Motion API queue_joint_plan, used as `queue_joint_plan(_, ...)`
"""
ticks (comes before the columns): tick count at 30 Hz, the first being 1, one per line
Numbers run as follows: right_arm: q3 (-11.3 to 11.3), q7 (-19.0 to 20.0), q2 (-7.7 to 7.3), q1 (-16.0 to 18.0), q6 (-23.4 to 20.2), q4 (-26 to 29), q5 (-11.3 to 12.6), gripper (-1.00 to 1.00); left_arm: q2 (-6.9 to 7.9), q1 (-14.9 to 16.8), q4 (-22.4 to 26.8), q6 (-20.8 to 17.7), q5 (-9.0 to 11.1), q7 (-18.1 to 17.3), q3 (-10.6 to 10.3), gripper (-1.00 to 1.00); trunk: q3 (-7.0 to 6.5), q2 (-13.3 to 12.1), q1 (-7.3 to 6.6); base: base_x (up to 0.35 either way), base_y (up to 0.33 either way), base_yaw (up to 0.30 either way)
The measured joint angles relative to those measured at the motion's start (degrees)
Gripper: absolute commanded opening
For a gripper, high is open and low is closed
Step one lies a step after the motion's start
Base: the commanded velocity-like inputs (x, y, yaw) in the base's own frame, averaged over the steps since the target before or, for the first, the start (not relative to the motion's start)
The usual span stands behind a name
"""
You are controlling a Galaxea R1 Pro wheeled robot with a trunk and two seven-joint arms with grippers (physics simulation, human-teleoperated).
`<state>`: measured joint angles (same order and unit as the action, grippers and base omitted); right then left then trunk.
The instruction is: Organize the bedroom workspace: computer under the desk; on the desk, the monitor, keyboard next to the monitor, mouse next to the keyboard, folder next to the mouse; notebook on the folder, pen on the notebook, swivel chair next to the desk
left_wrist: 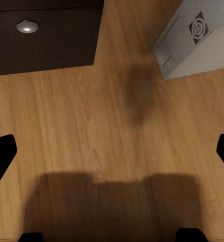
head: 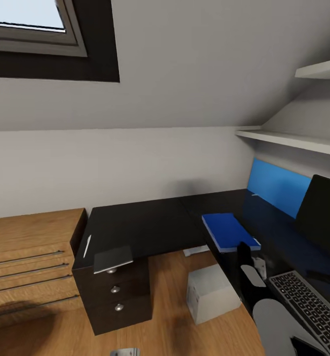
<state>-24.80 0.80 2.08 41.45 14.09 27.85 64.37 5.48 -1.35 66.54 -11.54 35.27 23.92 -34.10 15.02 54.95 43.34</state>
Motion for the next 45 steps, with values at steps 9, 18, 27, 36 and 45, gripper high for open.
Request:
queue_joint_plan(9, 0.07, 0.0, 0.8, 0.0, 4.56, -1.09, 0.04, -1.0, -0.08, 0.0, -0.74, 0.03, -0.02, 0.0, -0.12, 1.0, 0.0, 0.01, -0.02, 0.084, 0.0, 0.0)
queue_joint_plan(18, 0.02, -0.01, 0.82, 0.0, 4.65, -1.1, 0.13, -1.0, -0.09, 0.0, -0.76, 0.01, -0.06, 0.0, -0.13, 1.0, 0.0, 0.01, -0.03, 0.289, 0.0, 0.0)
queue_joint_plan(27, -0.4, -0.27, 0.7, 0.01, 4.19, -1.26, 0.64, -1.0, -0.09, 0.0, -0.76, 0.08, -0.06, 0.0, -0.09, 1.0, 0.0, 0.01, -0.02, 0.277, 0.0, 0.0)
queue_joint_plan(36, -0.56, -0.34, 0.42, 0.01, 4.13, -2.29, 4.24, -1.0, -0.09, 0.0, -0.78, 0.02, -0.06, 0.08, -0.05, 1.0, 0.0, 0.0, 0.0, 0.049, 0.0, 0.0)
queue_joint_plan(45, -0.57, -0.47, 0.11, 0.01, 4.38, -2.52, 5.21, -1.0, -0.06, 0.0, -0.76, 0.08, -0.26, 0.09, -0.01, 1.0, 0.0, 0.0, 0.0, 0.001, 0.0, 0.0)
